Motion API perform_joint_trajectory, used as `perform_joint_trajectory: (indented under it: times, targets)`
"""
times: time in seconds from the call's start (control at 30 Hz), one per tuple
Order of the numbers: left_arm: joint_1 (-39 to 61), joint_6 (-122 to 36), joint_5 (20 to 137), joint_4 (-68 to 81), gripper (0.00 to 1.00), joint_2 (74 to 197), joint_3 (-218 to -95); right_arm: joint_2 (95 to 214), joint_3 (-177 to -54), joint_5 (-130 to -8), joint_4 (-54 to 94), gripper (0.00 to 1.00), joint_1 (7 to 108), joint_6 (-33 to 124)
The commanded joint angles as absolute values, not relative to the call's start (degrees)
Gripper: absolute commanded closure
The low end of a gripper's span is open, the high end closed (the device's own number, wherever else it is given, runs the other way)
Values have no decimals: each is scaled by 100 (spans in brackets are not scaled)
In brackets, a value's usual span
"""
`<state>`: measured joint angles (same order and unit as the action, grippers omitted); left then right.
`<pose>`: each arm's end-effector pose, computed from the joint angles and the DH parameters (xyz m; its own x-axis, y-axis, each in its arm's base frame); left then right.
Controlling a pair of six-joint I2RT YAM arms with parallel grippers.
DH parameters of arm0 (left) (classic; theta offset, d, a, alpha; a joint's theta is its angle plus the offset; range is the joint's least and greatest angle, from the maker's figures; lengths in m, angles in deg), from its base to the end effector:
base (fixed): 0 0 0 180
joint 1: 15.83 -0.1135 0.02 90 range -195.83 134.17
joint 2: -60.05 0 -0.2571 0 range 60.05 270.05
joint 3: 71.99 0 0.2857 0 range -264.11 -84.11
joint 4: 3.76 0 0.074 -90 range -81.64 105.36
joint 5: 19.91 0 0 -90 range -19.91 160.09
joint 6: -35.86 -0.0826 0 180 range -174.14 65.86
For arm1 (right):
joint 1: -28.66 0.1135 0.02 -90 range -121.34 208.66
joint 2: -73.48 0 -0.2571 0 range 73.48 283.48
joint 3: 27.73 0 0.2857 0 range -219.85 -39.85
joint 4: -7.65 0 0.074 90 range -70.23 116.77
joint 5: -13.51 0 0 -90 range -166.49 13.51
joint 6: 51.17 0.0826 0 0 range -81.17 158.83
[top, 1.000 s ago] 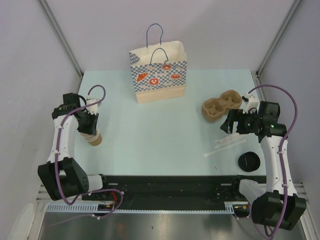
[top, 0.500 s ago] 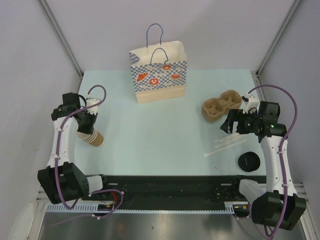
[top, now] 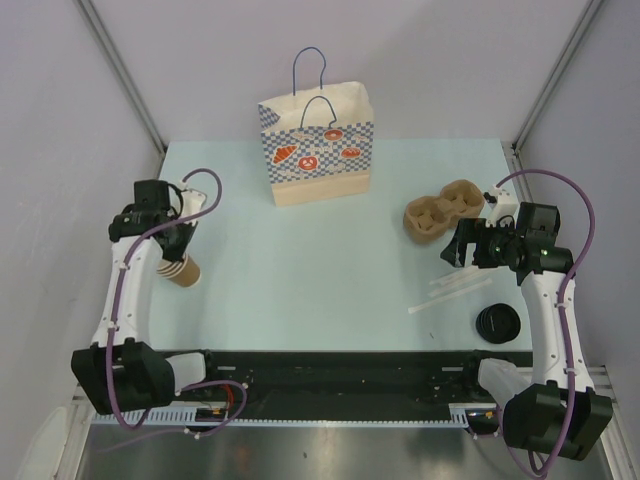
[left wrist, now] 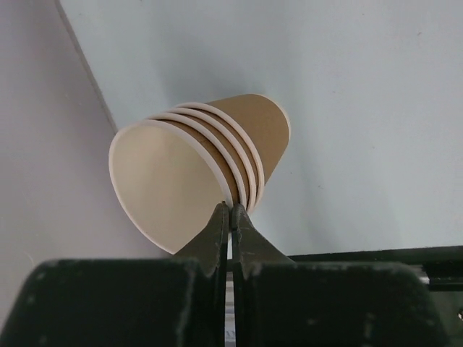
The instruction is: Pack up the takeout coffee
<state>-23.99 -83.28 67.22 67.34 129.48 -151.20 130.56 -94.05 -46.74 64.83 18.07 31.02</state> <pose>0.2828 0.0447 0.2654 -0.8391 0.3710 -0.3978 0.2783 0.9212 0.2721 0.2630 -0.0075 0.2670 -0.7003 0.0109 -0.7138 -0.2648 0.9246 0.2740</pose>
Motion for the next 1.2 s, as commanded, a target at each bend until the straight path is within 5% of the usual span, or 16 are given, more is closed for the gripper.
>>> perform_joint_trajectory:
  times: [0.0, 0.43, 0.77, 1.17]
  targets:
    - [-2207, -8428, 5983, 6190, 100, 12711, -14820, 12964, -9364, -4705, 6284, 1, 1829, 3004]
    - [-1830, -8139, 5884, 6232, 100, 12307, -14695, 12911, -9373, -4618, 6170, 0, 1882, 3048]
    - [-1293, -7709, 6244, 6355, 100, 12377, -14616, 13341, -9557, -3240, 5171, 0, 2216, 3961]
    - [-704, -7541, 6332, 5899, 100, 11710, -14054, 15204, -10189, -2717, 2313, 0, 4481, 6756]
